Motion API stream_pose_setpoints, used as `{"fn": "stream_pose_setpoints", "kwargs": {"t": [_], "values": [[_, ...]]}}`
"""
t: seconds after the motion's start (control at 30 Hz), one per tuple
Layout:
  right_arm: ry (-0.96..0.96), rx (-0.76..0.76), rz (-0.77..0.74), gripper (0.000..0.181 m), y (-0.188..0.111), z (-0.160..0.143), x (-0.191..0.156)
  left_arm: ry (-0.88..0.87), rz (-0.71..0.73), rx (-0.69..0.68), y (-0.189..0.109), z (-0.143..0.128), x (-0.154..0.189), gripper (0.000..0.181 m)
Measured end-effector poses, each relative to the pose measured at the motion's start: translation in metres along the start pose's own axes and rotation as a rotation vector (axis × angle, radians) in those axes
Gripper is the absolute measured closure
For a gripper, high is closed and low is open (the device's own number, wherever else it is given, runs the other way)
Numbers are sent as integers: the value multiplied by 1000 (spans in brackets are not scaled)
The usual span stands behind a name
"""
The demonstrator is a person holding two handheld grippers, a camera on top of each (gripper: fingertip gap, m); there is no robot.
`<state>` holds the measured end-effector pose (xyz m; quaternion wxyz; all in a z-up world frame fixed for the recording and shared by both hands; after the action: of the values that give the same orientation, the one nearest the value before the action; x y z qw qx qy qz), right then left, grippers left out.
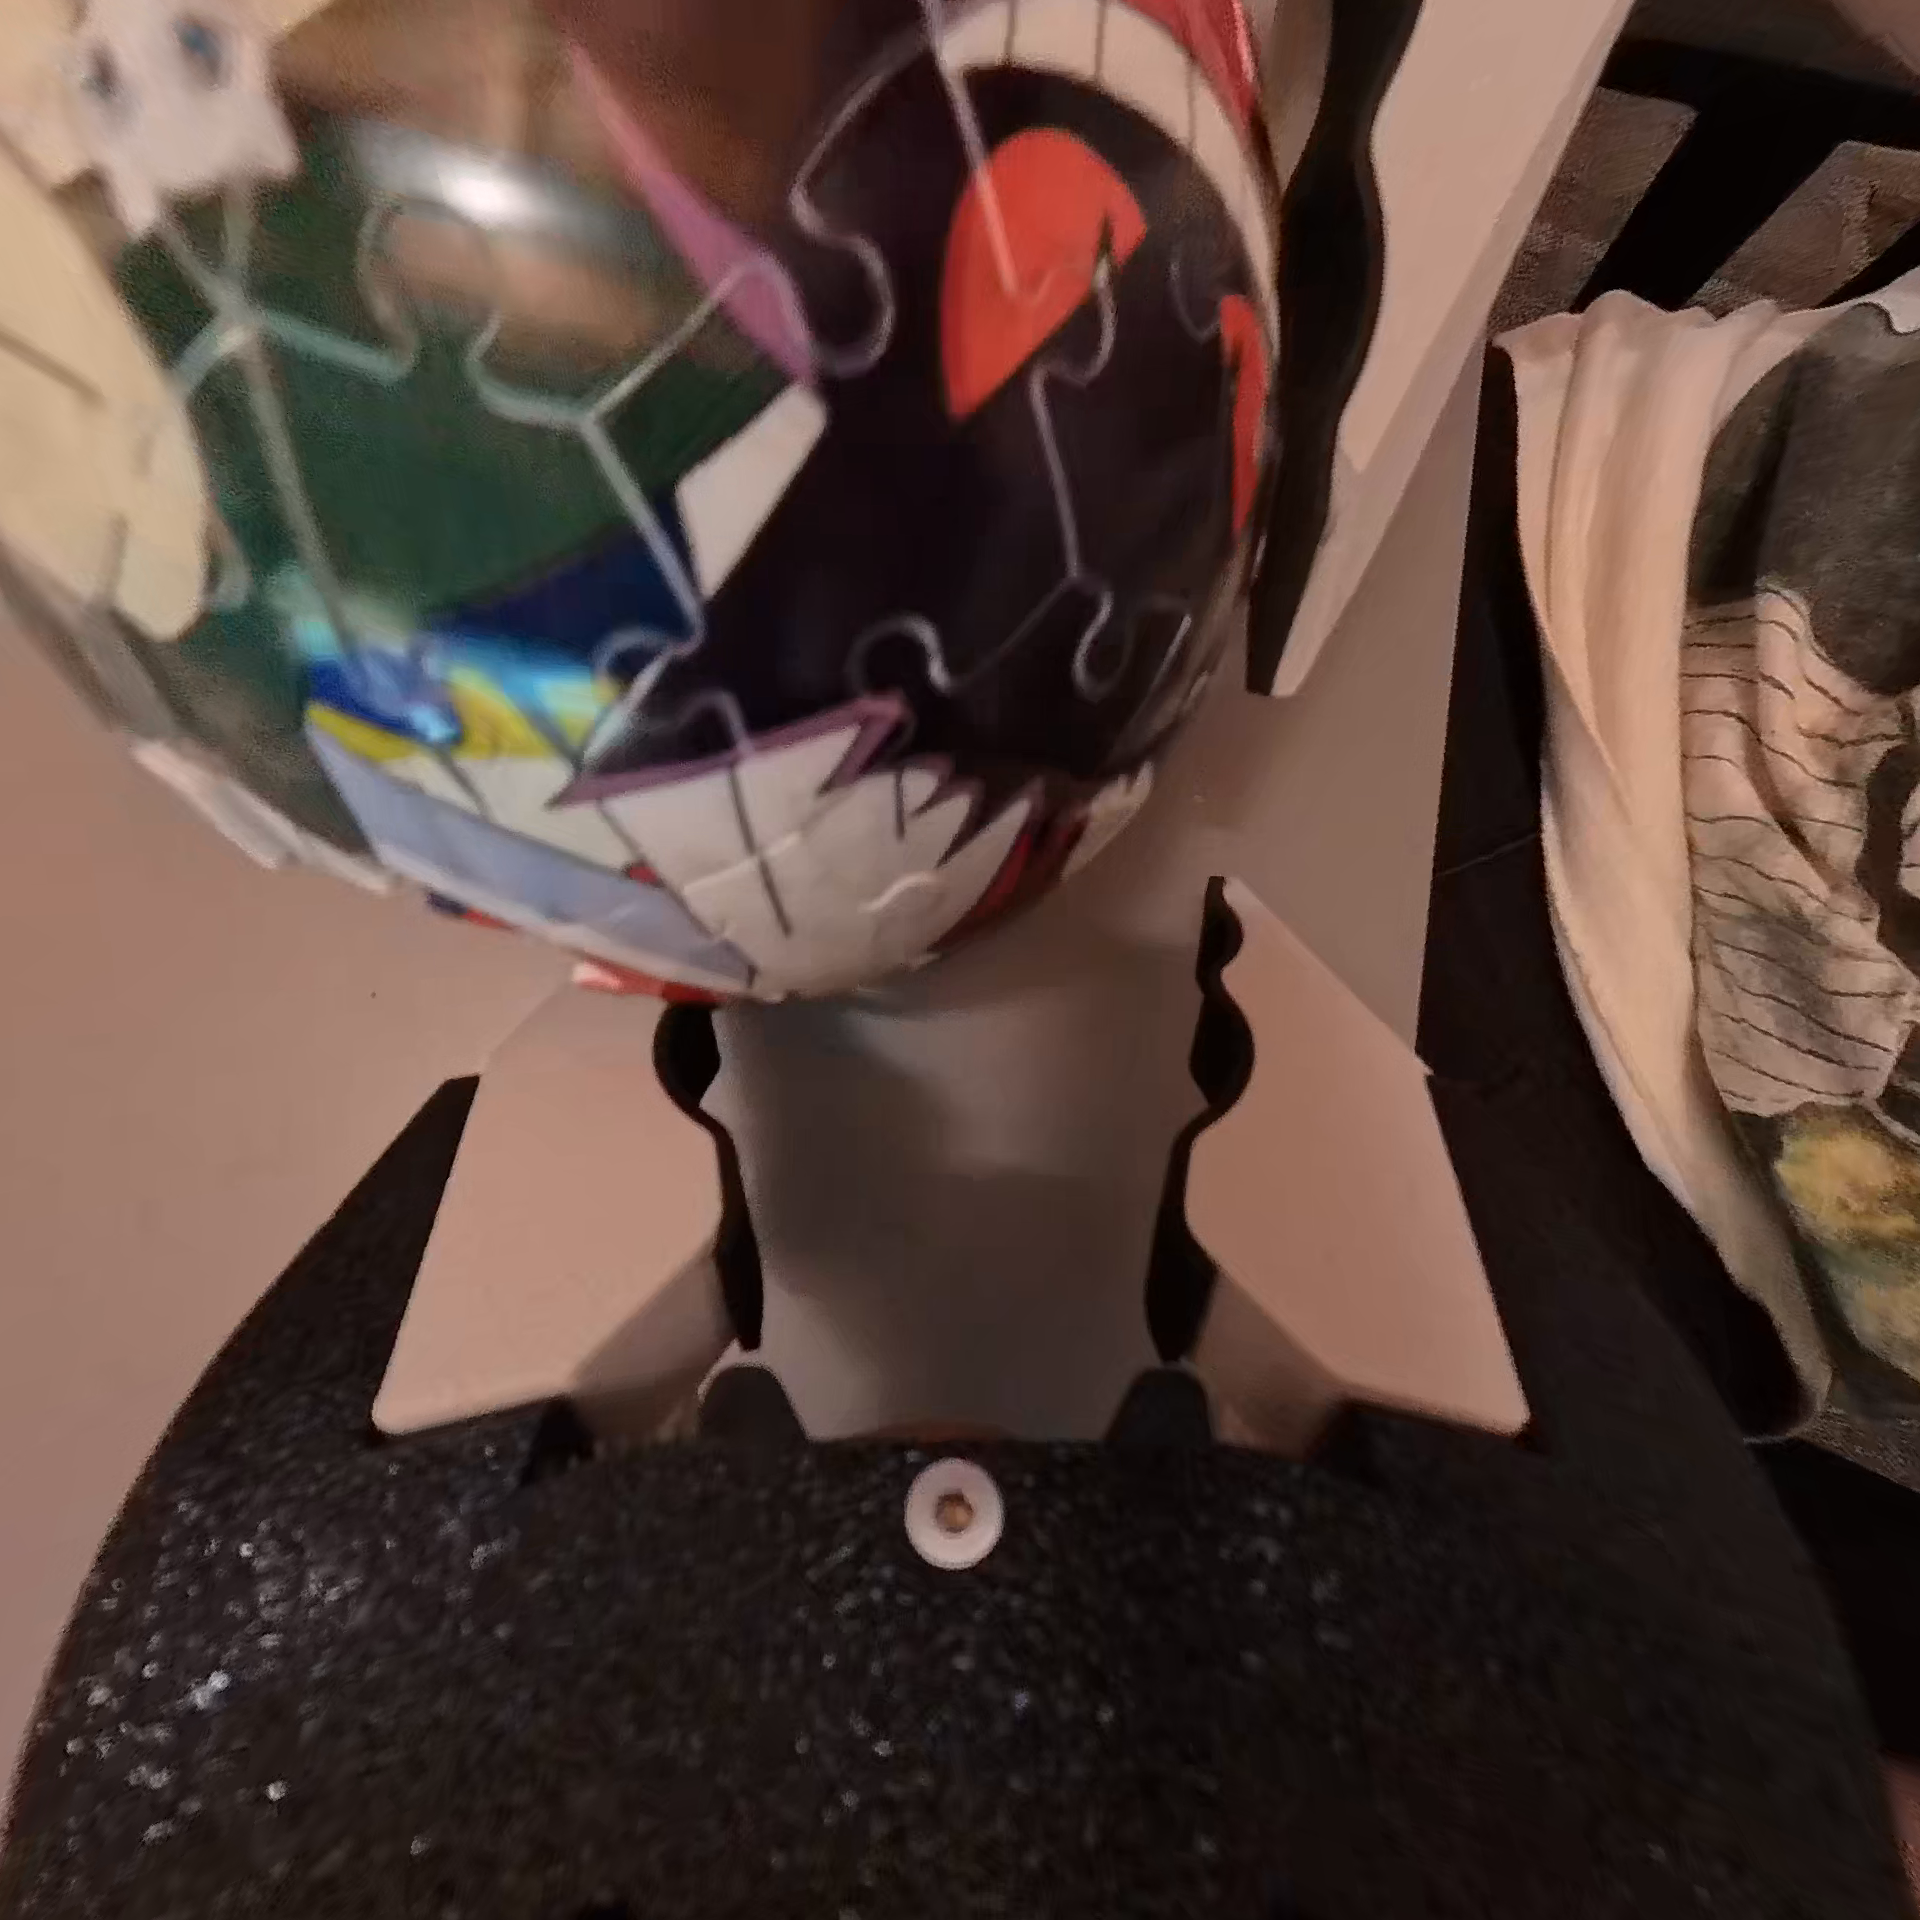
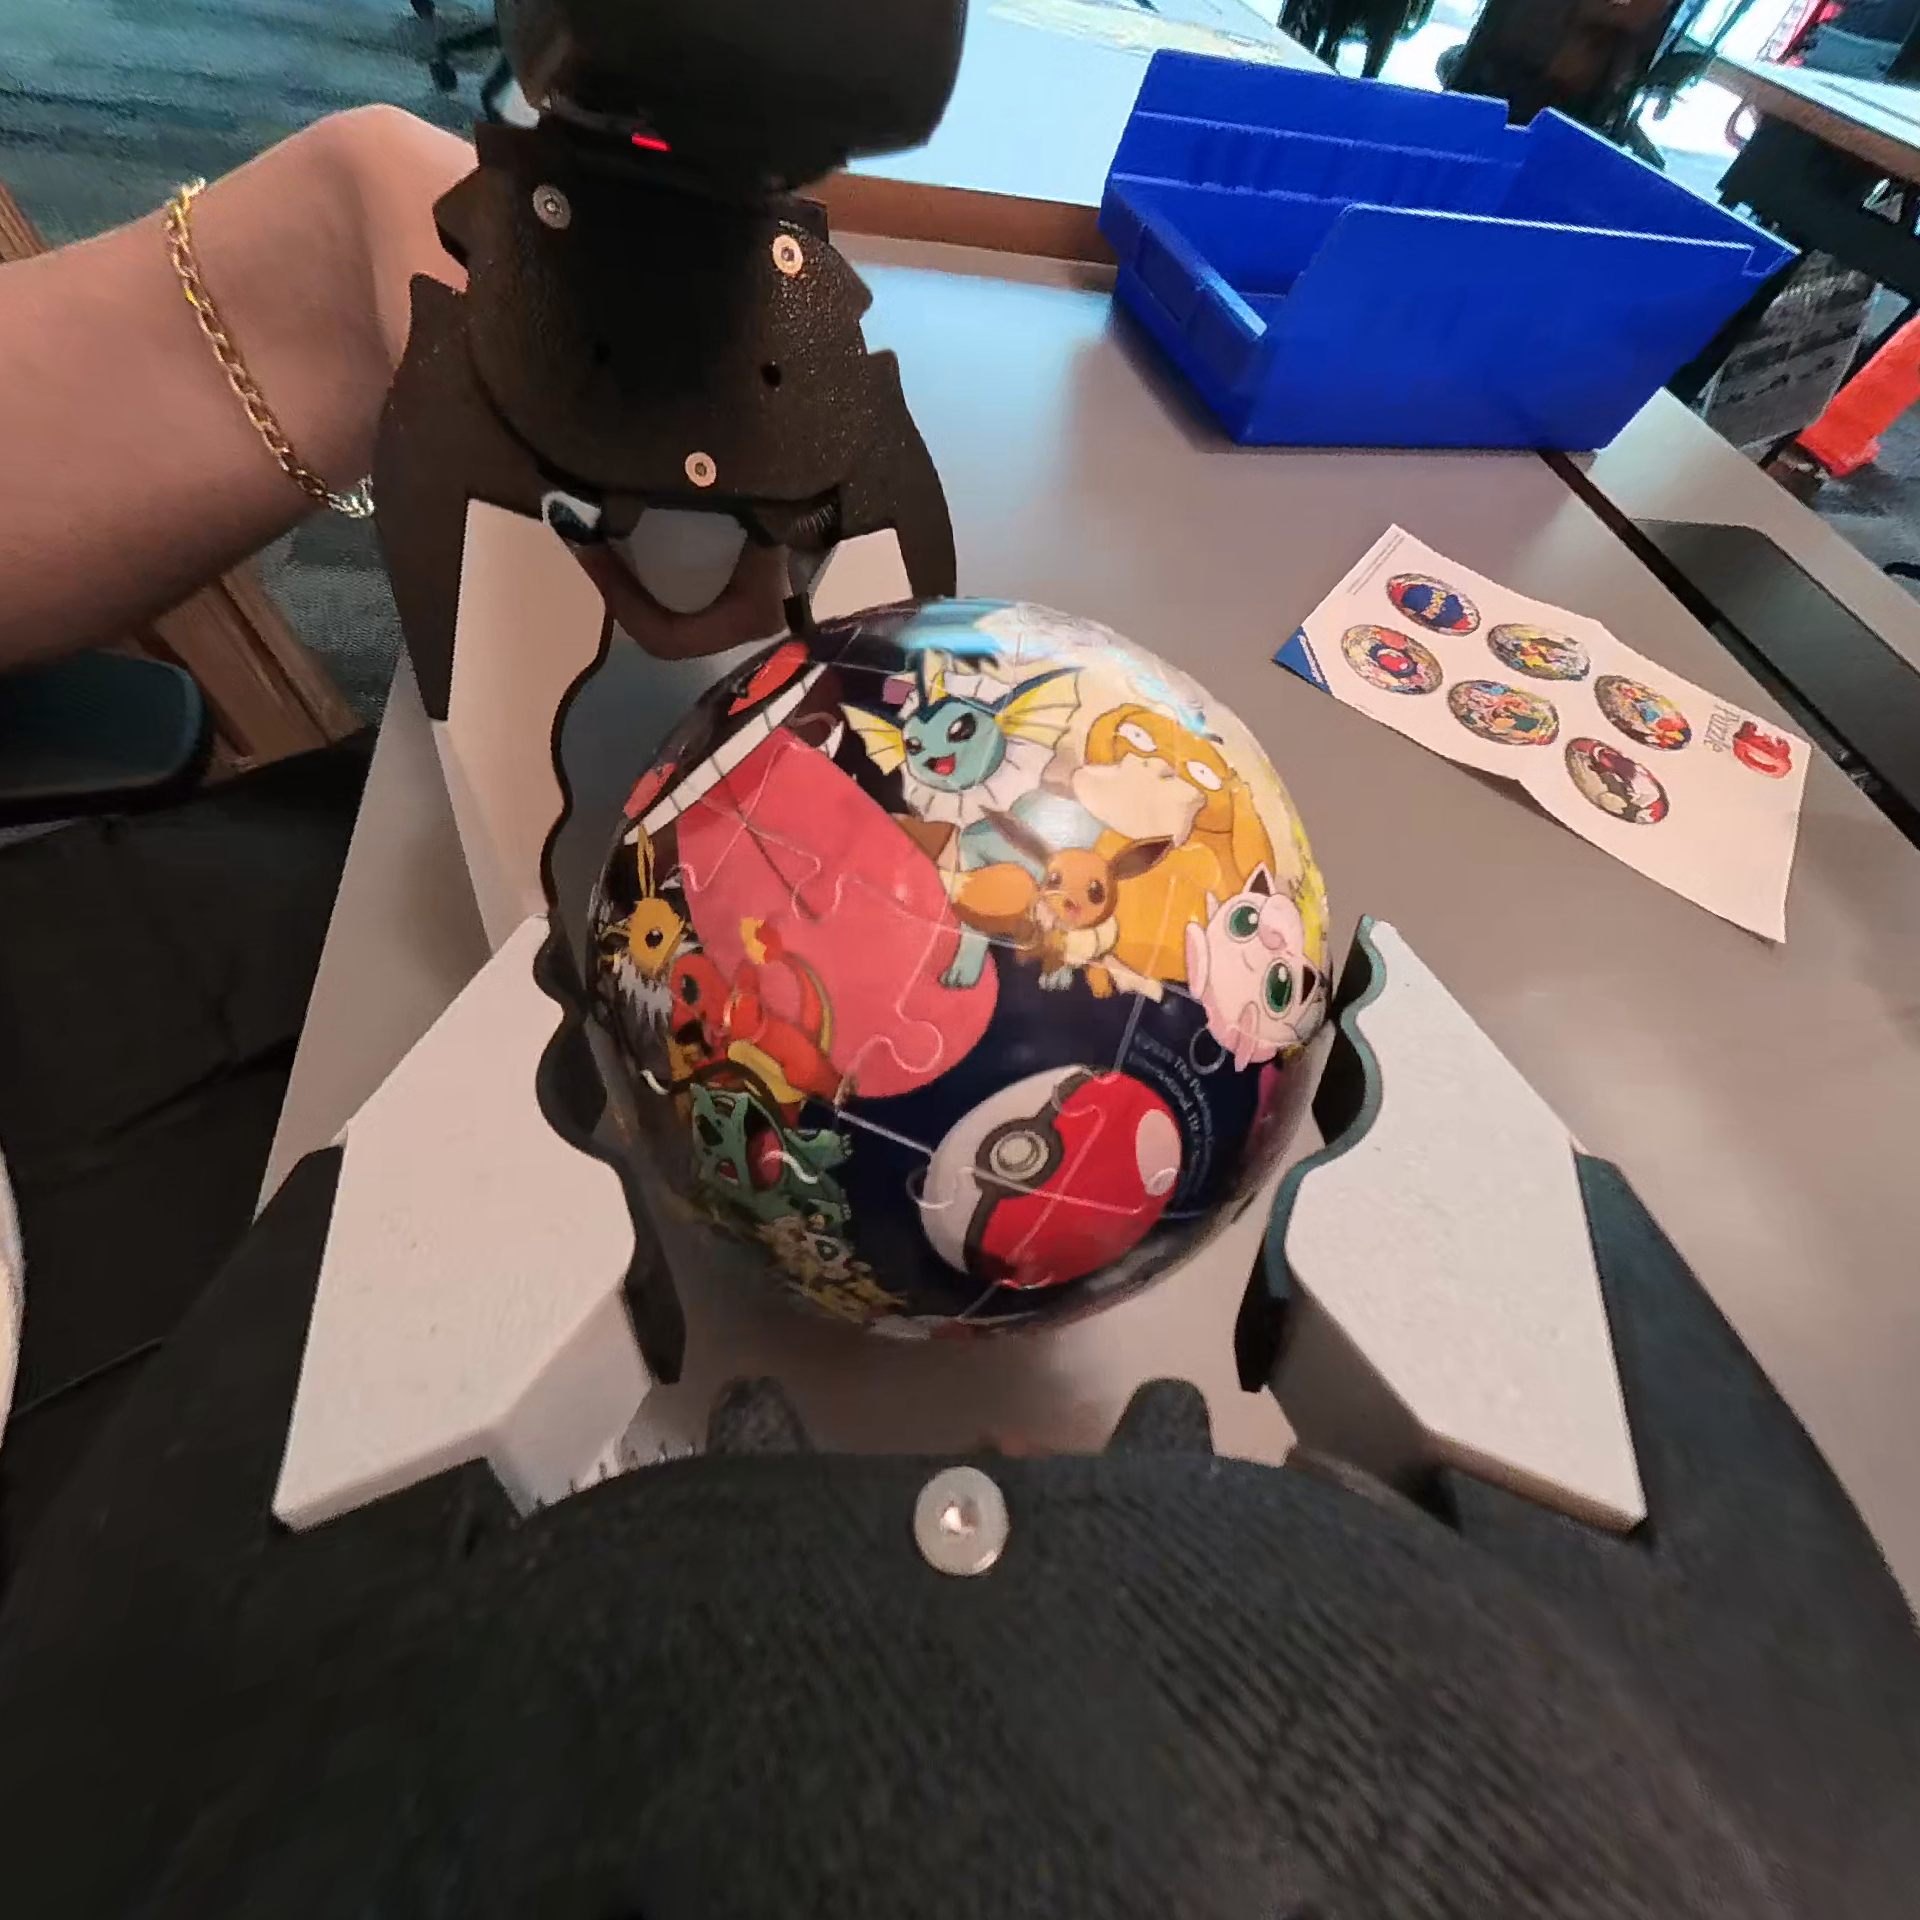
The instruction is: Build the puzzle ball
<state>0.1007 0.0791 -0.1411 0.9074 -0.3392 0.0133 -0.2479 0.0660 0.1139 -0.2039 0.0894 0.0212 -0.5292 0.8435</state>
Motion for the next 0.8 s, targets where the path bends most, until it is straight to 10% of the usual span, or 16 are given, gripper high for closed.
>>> {"fn": "stream_pose_setpoints", "kwargs": {"t": [0.47,0.8], "values": [[-35,94,53,42,5,-11,3,78,63,269,-52,30,9,100],[-51,131,24,49,0,1,5,6,6,63,-14,5,2,95]]}}
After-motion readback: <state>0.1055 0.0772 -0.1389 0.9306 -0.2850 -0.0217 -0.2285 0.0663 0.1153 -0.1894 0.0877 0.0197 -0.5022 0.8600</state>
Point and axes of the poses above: each gripper's, where its closed fingertips meet, y out along the fingers, z out of its top, x = y × z across the jaws, the point moved 1 cm from there along -y, back along the fingers, and after that the axes turned 14 degrees about -x, right-handed, at the moved point
